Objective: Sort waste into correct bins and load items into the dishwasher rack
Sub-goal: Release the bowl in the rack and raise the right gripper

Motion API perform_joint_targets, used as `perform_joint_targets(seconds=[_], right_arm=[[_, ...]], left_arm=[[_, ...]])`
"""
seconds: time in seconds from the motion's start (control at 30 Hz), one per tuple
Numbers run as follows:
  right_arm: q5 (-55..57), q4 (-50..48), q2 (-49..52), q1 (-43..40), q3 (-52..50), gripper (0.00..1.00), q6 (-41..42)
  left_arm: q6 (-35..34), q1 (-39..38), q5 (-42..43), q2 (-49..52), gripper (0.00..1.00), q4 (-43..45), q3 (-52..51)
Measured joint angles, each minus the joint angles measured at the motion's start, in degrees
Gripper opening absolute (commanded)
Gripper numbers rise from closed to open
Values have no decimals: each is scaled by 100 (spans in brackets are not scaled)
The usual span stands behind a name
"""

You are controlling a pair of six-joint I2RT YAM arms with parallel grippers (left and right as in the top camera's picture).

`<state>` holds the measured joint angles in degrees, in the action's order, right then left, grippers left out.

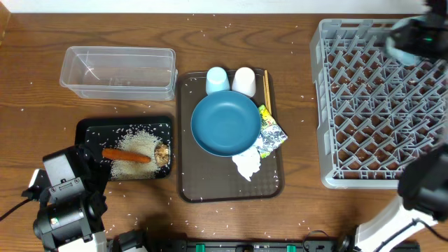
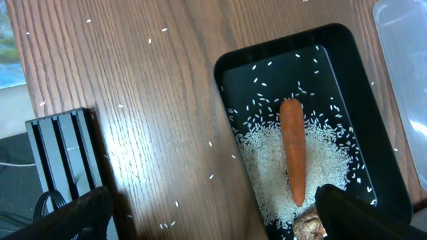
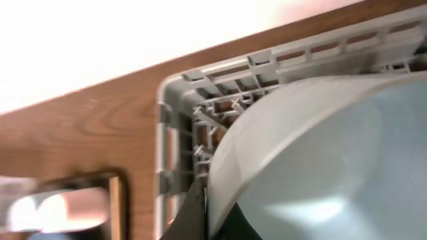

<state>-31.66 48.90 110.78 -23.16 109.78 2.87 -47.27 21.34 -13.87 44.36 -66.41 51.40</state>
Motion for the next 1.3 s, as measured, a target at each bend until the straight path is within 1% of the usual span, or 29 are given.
perform_joint_targets(seconds=[0.17, 0.33, 0.5, 0.63, 0.9, 1.3], right_arm=[[-1482, -79, 146, -444, -140, 1, -107], [-3062, -610, 721, -492, -647, 1, -208], [-4072, -872, 1263, -496, -946, 1, -225], [-4422, -1001, 1290, -546, -977, 1, -234], [-4684, -1191, 1290, -564, -977, 1, -234], [-4577, -1231, 1447, -570, -977, 1, -223]], left_arm=[[0, 0, 0, 0, 98, 0, 0], [0, 0, 0, 0, 98, 2, 0], [0, 0, 0, 0, 98, 2, 0], [0, 0, 0, 0, 98, 0, 0], [0, 0, 0, 0, 98, 2, 0], [0, 0, 0, 0, 98, 2, 0]])
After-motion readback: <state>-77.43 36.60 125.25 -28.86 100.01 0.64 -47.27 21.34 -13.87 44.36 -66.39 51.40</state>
